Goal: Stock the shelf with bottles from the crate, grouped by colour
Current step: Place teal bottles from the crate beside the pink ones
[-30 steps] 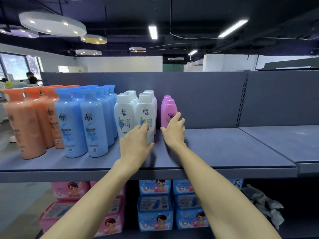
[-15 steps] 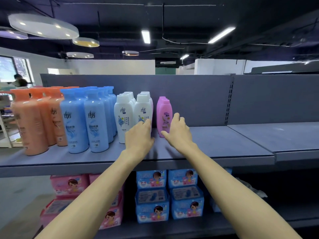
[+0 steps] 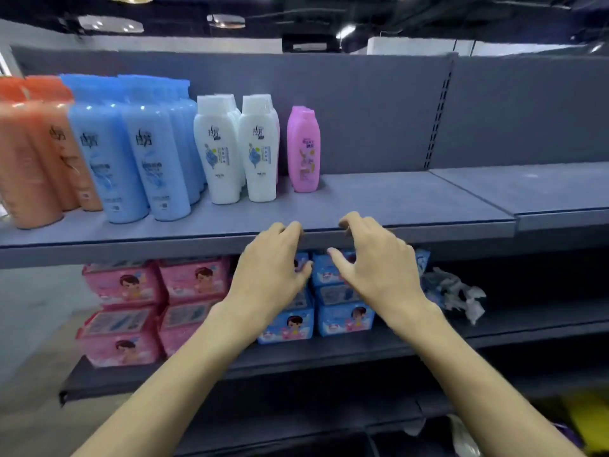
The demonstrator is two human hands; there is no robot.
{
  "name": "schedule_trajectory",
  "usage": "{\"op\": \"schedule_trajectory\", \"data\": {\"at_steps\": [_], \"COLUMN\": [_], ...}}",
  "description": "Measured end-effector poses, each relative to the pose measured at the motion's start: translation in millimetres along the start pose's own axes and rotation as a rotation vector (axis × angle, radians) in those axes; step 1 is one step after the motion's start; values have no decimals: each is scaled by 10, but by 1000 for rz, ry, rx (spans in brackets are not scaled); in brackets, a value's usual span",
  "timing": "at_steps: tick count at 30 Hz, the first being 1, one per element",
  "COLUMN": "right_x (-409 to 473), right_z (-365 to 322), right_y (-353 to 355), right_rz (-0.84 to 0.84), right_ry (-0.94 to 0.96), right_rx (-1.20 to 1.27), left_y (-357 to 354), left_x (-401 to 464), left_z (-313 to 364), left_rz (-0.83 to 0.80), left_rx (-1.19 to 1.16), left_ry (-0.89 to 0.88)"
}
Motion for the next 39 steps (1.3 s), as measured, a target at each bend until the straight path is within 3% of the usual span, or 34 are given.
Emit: {"op": "schedule_trajectory", "data": {"at_steps": [8, 11, 17, 20, 24, 32, 35, 39], "right_x": [-894, -1507, -3445, -4100, -4505, -4533, -4498, -4522], "right_z": [553, 851, 1433, 1602, 1758, 1883, 1909, 1918], "right_y": [-920, -1582, -3367, -4054, -4749, -5637, -5799, -5956], "right_rz": [-217, -342, -741, -830, -808, -790, -757, -772], "right_ry": [-161, -285, -617, -713, -753, -642, -541, -473], "right_rx": [33, 82, 207, 228, 247, 210, 150, 93], "left_y": [-1333, -2070, -3961, -4707, -5530, -6742, -6909, -6974], "left_x": [-735, -1265, -2859, -3358, -3566, -3476, -3494, -3484], "left_z": [35, -51, -268, -398, -614, -787, -869, -900], "left_rz": [-268, -382, -806, -922, -899, -823, -853, -924], "left_rx": [-155, -217, -241, -195, -30, -60, -10, 32], "left_ry": [67, 123, 254, 254, 184, -322, -346, -250]}}
Point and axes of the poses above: each hand's wrist, its own x-axis towards the middle knuckle, its own y-axis out of the back of the hand, z = x × y, the point moved 4 cm from there along x, towards the middle knuckle, and after that the axes turned 1 degree about -y, right-handed, at the moved point
